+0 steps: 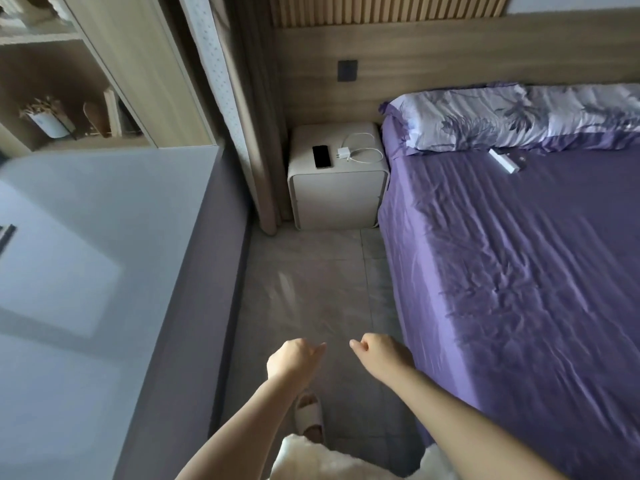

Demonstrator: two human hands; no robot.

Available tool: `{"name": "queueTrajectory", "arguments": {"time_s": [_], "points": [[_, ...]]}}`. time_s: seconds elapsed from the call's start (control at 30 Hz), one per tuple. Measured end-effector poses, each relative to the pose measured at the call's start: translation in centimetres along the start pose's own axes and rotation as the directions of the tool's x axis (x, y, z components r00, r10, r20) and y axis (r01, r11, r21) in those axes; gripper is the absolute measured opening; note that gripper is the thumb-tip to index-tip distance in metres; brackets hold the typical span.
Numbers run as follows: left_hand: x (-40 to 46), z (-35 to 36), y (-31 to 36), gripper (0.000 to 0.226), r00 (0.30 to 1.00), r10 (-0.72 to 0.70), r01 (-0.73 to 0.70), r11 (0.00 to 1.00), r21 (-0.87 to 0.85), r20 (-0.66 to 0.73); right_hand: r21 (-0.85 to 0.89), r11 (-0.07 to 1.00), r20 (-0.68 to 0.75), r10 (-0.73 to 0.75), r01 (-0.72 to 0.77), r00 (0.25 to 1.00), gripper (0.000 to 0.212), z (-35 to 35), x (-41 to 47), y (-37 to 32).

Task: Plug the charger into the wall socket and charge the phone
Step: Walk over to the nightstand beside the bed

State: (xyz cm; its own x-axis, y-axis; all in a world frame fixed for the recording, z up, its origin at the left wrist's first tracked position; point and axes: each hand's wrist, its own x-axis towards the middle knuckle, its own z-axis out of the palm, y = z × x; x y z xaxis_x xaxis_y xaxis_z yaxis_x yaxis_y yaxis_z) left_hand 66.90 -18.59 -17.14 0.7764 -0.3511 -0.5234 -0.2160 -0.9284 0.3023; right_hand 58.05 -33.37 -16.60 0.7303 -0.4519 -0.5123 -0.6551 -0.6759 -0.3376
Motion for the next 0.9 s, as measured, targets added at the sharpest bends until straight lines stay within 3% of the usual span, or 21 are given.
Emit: {"name": "queueTrajectory", "arguments": {"time_s": [0.27, 0.53, 0.73, 0.9], "points": [[10.6, -7.2, 2.2, 0.048, 0.997, 0.075, -0.076, 0.996, 0.040, 0.018, 0.035, 0.996, -0.063, 0.080, -0.078, 0.995, 0.040, -5.8, 9.1, -4.5], [17.4, -9.6, 5.9, 0.044, 0.993, 0.077, -0.078, 0.997, 0.014, 0.087, 0.016, 0.993, -0.080, 0.116, -0.115, 0.990, 0.043, -8.8, 16.0, -4.0], [23.2, -11.2, 10.8, 0.034, 0.995, 0.008, -0.007, 1.000, -0.007, 0.102, -0.004, 0.999, -0.043, 0.053, -0.053, 0.998, 0.042, -12.5, 23.5, -2.2], [28.1, -13.0, 16.3, 0.039, 0.997, -0.046, 0.049, 0.998, -0.046, 0.068, -0.008, 1.000, -0.023, 0.015, -0.015, 1.000, 0.041, -17.8, 29.9, -0.7]]}}
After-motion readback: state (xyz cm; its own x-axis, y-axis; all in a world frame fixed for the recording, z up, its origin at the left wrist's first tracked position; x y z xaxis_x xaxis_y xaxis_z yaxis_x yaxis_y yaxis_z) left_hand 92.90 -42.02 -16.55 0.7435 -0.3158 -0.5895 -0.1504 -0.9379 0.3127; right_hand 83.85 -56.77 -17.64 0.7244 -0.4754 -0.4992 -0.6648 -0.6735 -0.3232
